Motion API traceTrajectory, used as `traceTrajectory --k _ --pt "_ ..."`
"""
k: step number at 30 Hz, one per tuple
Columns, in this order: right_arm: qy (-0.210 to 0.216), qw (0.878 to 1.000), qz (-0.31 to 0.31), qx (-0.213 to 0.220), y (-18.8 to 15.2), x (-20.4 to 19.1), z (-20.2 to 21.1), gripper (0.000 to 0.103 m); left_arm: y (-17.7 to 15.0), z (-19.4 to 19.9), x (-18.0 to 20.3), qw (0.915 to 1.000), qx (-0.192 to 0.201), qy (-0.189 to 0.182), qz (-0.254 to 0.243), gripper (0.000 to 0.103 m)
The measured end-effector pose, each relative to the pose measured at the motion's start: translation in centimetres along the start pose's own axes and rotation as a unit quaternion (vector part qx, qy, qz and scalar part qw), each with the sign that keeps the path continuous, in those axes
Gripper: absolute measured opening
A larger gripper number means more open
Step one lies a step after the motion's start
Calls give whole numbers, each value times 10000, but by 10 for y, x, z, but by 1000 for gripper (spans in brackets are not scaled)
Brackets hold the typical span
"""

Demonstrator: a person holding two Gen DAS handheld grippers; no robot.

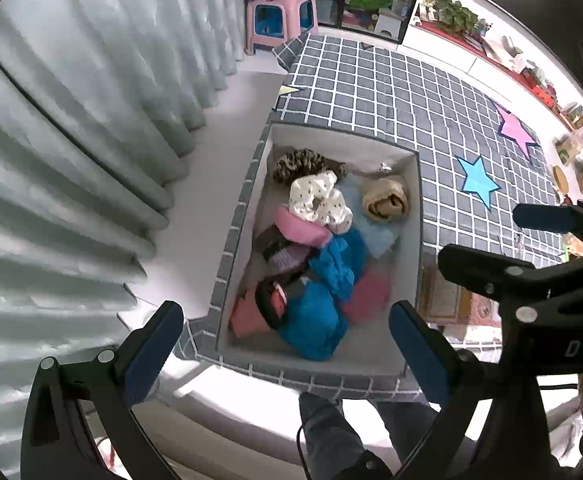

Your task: Organize soft objects

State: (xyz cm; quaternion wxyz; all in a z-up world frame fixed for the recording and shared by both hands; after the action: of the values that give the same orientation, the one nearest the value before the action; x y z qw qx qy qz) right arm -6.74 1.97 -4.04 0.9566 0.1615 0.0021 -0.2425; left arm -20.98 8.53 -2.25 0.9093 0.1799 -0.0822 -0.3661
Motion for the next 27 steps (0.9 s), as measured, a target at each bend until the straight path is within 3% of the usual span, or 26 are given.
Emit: traceTrajectory --k 8,16,27 --pt "4 10000 67 31 -7 -10 9 103 -16 8 6 9999 -62 -40 -116 103" --pt "-64 9999 142 24 -6 -14 12 103 -13 12 5 9999 86 116 -65 103" --pt "-110 9999 128 -9 -6 -18 11 103 -13 11 5 9999 69 54 -139 103"
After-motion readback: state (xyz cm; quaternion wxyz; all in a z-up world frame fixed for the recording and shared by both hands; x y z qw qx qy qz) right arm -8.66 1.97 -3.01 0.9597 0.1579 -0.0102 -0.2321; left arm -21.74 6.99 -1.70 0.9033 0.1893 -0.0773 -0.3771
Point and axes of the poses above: each gripper's, at about its wrist camera, not at the fingertips, and z roughly against the way its jaws point, x to its right, y to its top, the point moved 2 cm from there along -z, roughly the way its jaws point, and after that the axes turned 7 degrees about z, right-handed, at the moved point
